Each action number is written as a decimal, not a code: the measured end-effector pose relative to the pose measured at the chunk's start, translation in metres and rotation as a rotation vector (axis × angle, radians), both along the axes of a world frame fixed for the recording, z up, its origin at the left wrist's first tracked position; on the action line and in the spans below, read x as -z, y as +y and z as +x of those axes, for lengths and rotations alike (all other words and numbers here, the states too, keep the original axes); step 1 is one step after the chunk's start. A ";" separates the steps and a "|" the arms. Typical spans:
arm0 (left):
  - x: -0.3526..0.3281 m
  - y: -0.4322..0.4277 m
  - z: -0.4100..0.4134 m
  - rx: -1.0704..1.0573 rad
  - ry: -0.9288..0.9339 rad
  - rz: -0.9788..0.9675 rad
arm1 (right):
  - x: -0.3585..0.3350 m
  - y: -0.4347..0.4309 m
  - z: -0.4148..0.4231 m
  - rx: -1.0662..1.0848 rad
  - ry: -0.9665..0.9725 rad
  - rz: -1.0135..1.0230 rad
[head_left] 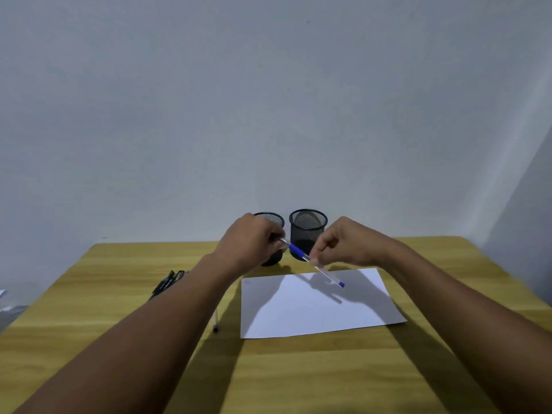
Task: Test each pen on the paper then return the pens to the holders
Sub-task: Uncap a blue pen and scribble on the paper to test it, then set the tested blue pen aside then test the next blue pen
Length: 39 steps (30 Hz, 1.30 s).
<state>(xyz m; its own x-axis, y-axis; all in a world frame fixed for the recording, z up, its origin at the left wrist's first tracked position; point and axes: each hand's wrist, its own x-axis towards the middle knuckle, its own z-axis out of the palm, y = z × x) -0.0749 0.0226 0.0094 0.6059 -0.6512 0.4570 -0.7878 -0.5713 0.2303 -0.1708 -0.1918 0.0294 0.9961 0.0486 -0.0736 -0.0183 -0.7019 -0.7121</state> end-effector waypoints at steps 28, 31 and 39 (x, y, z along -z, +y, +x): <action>0.071 -0.120 -0.057 0.068 0.428 -0.047 | 0.045 -0.110 -0.059 0.511 -0.021 -0.029; 0.086 -0.150 -0.074 0.094 0.345 0.147 | 0.054 -0.146 -0.082 0.653 0.045 -0.096; 0.099 -0.146 -0.072 0.157 0.265 0.348 | 0.079 -0.174 -0.100 0.745 0.159 -0.154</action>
